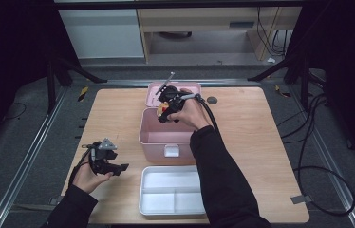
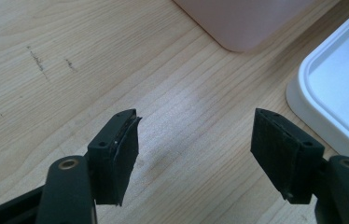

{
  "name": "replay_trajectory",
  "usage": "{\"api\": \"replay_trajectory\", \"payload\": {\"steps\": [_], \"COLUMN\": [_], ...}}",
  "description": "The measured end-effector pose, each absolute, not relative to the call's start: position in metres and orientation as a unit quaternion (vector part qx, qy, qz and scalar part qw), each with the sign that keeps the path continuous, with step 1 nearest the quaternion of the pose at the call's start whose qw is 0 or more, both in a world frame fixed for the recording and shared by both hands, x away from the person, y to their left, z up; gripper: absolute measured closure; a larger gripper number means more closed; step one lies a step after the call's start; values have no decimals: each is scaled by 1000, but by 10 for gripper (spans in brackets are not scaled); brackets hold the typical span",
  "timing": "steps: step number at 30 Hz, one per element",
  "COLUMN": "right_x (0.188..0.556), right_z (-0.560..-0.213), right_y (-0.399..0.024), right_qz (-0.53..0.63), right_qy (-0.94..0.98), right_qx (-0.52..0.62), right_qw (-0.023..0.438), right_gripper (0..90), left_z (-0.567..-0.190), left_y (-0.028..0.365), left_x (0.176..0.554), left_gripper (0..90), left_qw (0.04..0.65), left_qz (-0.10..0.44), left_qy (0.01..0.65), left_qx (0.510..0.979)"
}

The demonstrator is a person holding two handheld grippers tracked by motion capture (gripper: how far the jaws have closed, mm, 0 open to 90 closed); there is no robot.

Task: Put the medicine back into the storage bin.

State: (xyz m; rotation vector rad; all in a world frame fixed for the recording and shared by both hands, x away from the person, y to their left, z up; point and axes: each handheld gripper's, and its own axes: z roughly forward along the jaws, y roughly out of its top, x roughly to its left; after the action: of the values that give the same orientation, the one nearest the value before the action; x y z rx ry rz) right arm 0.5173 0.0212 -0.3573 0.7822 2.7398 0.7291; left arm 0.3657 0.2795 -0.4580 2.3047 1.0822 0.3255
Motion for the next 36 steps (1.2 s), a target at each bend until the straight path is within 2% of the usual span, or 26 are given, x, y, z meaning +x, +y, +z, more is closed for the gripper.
{"api": "replay_trajectory", "payload": {"steps": [19, 28, 36], "right_x": [522, 525, 516], "right_z": [-413, -418, -401], "right_y": [59, 61, 55], "right_qz": [197, 201, 218], "right_qy": [948, 947, 943], "right_qx": [239, 242, 235], "right_qw": [76, 71, 86], "right_gripper": [204, 193, 193], "left_z": [-455, -454, -449], "left_y": [276, 275, 274], "left_x": [364, 363, 361], "left_gripper": [318, 318, 318], "left_qw": [284, 286, 291], "left_qz": [126, 125, 130], "left_qy": [396, 394, 385], "left_qx": [864, 865, 866]}}
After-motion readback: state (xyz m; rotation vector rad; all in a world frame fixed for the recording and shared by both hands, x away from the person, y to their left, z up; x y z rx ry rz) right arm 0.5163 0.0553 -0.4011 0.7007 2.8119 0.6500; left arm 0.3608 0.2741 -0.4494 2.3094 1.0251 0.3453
